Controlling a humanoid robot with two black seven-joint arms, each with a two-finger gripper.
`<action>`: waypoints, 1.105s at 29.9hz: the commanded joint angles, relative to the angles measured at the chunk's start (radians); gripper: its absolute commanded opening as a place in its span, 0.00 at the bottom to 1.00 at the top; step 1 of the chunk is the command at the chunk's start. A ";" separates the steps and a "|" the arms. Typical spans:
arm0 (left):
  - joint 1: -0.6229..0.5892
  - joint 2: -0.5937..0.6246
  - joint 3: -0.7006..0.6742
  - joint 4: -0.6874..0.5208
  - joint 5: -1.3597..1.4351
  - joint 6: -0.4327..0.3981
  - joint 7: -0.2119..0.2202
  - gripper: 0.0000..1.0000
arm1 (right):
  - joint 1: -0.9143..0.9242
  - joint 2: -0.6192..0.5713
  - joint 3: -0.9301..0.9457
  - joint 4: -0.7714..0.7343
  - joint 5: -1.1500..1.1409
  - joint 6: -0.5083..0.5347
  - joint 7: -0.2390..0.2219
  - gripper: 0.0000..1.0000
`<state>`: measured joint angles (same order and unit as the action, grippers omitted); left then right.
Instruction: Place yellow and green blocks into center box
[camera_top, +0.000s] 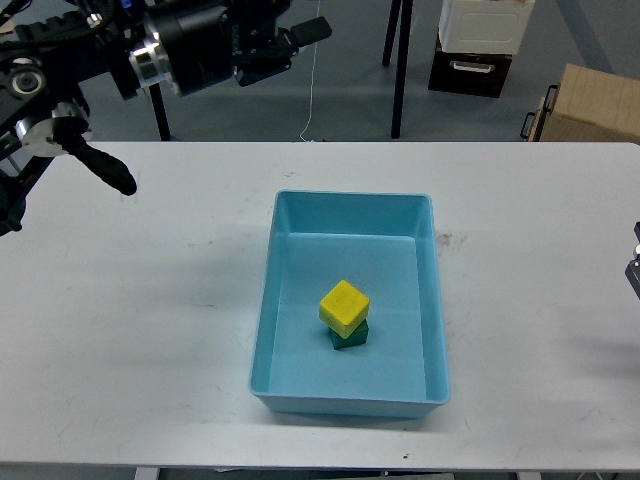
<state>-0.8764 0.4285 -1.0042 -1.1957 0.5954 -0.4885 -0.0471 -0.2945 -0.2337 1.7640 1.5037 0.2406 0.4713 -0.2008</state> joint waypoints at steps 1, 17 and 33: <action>0.222 -0.051 -0.337 -0.065 -0.032 0.000 0.004 0.92 | -0.011 0.019 -0.011 0.009 0.000 0.004 0.001 1.00; 1.091 -0.428 -0.642 -0.513 -0.225 0.000 0.090 0.93 | -0.190 0.123 -0.037 0.139 -0.073 0.006 0.011 1.00; 1.444 -0.428 -0.524 -0.548 -0.583 0.000 0.076 1.00 | -0.276 0.158 -0.037 0.190 -0.075 0.010 0.012 1.00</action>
<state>0.5535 0.0000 -1.5296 -1.7441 0.0189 -0.4887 0.0271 -0.5684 -0.0745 1.7272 1.6928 0.1656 0.4819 -0.1885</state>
